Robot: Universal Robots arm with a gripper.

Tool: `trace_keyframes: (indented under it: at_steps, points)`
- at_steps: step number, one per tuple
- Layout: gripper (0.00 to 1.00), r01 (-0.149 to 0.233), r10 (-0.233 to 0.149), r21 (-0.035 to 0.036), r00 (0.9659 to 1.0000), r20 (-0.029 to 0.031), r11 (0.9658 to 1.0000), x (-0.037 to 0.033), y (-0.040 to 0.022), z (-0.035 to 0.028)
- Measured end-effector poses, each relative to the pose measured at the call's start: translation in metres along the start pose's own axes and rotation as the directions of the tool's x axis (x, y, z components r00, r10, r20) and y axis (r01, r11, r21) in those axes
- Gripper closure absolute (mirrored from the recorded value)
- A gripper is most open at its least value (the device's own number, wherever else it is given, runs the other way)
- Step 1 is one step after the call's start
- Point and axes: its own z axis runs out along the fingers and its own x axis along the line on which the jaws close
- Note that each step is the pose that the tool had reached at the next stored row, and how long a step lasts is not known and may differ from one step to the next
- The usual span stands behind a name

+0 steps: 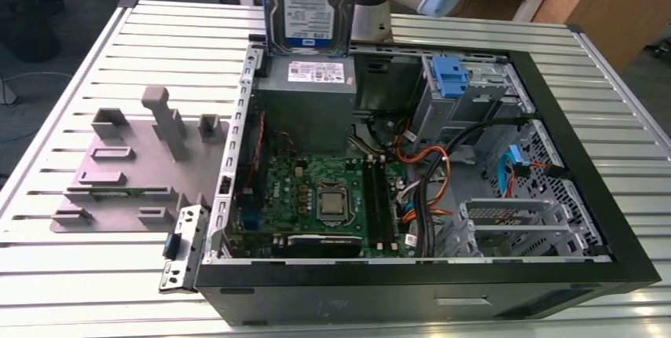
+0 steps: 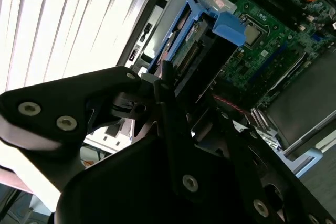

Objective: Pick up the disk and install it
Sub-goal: 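Pick up the disk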

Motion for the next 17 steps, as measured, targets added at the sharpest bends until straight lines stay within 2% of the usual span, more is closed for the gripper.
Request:
trace_keyframes:
  at_steps: [17]
  points:
    - [0.65, 0.000, 0.000, 0.0000, 1.0000, 0.0000, 1.0000, -0.0005, -0.0439, -0.0009]
